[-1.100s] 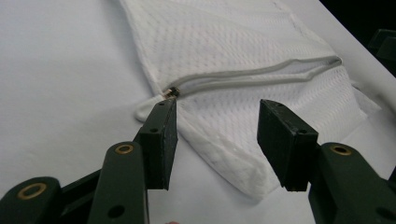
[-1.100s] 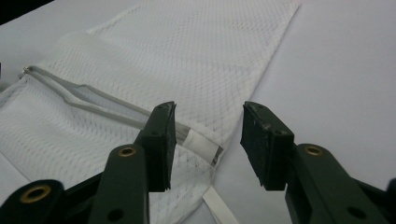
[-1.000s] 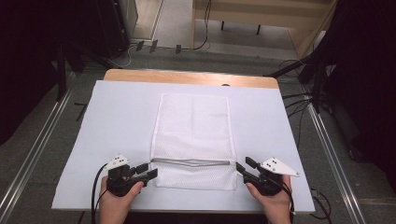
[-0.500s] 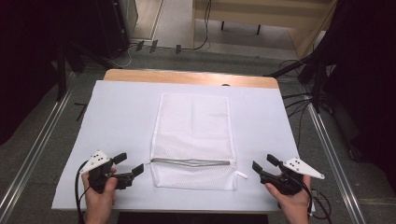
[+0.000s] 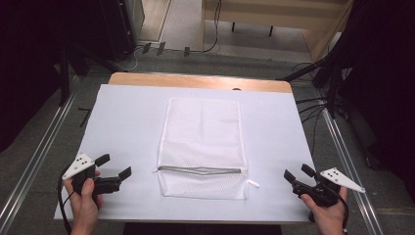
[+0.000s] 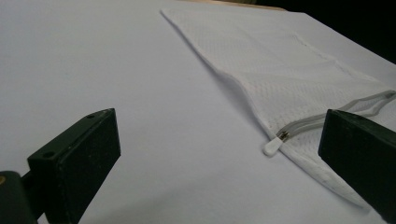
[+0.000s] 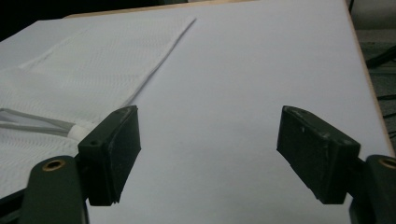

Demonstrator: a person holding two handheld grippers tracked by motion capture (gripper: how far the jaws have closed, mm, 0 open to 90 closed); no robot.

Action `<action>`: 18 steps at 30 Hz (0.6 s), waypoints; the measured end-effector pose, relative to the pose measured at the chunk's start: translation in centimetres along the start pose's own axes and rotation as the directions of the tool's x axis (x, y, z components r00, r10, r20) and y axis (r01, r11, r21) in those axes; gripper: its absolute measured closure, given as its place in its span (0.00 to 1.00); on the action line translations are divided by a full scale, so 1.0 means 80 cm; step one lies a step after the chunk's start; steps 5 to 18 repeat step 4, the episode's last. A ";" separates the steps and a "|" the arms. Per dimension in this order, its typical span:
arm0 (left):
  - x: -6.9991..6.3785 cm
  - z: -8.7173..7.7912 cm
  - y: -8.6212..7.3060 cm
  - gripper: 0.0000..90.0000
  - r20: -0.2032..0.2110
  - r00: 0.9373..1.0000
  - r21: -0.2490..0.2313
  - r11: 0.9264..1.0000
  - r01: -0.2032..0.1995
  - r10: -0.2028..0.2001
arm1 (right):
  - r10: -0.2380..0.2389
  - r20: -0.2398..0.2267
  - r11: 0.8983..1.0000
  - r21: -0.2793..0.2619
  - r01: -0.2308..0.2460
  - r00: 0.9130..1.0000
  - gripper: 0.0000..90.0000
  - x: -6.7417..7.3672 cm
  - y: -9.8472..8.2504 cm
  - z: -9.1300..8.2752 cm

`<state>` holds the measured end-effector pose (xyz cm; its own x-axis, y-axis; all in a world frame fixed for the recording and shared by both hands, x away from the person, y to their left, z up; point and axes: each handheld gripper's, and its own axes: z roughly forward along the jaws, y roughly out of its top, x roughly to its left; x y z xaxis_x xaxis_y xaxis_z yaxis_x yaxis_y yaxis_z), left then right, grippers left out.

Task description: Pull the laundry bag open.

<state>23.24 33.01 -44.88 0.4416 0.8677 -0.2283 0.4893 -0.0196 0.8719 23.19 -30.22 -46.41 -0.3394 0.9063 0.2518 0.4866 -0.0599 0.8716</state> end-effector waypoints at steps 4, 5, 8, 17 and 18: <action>0.003 -0.001 -0.001 0.00 -0.022 1.000 0.004 1.000 -0.002 0.002 | 0.017 0.010 1.000 -0.006 -0.017 1.000 0.25 -0.008 0.000 -0.002; 0.003 -0.001 -0.001 0.00 -0.022 1.000 0.004 1.000 -0.002 0.002 | 0.017 0.010 1.000 -0.006 -0.017 1.000 0.25 -0.008 0.000 -0.002; 0.003 -0.001 -0.001 0.00 -0.022 1.000 0.004 1.000 -0.002 0.002 | 0.017 0.010 1.000 -0.006 -0.017 1.000 0.25 -0.008 0.000 -0.002; 0.003 -0.001 -0.001 0.00 -0.022 1.000 0.004 1.000 -0.002 0.002 | 0.017 0.010 1.000 -0.006 -0.017 1.000 0.25 -0.008 0.000 -0.002; 0.003 -0.001 -0.001 0.00 -0.022 1.000 0.004 1.000 -0.002 0.002 | 0.017 0.010 1.000 -0.006 -0.017 1.000 0.25 -0.008 0.000 -0.002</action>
